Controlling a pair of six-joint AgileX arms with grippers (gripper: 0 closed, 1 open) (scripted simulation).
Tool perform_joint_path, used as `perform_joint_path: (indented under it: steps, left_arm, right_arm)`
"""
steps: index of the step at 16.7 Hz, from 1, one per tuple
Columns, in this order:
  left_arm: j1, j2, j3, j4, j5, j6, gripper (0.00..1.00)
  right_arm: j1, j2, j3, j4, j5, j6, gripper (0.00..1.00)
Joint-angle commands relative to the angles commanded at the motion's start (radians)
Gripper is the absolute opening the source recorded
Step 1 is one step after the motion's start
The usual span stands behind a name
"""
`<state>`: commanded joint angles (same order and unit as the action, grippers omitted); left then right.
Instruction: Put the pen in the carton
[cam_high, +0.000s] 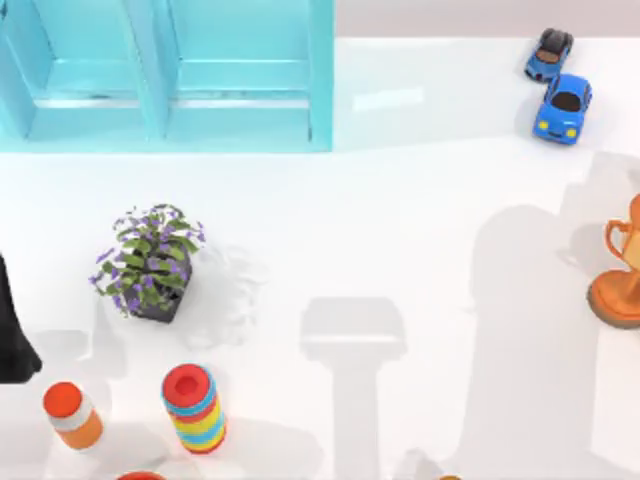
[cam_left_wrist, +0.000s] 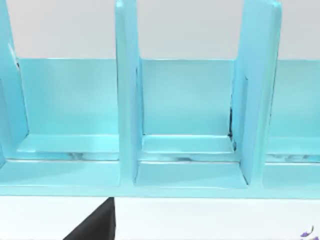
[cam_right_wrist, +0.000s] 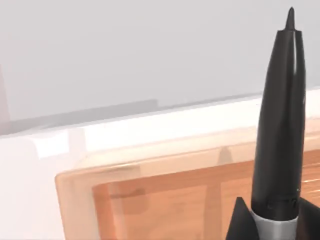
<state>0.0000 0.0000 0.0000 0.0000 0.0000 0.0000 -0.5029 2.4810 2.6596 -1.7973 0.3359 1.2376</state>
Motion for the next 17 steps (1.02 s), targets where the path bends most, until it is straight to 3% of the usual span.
perform_joint_path:
  steps: [8, 16, 17]
  left_arm:
    - [0.000, 0.000, 0.000, 0.000, 0.000, 0.000, 1.00]
    - [0.000, 0.000, 0.000, 0.000, 0.000, 0.000, 1.00]
    - [0.000, 0.000, 0.000, 0.000, 0.000, 0.000, 1.00]
  right_arm:
    - [0.081, -0.170, -0.629, 0.166, -0.018, -0.031, 0.00]
    - [0.086, -0.165, -0.716, 0.232, -0.034, -0.049, 0.00]
    - [0.086, -0.165, -0.716, 0.232, -0.034, -0.049, 0.08]
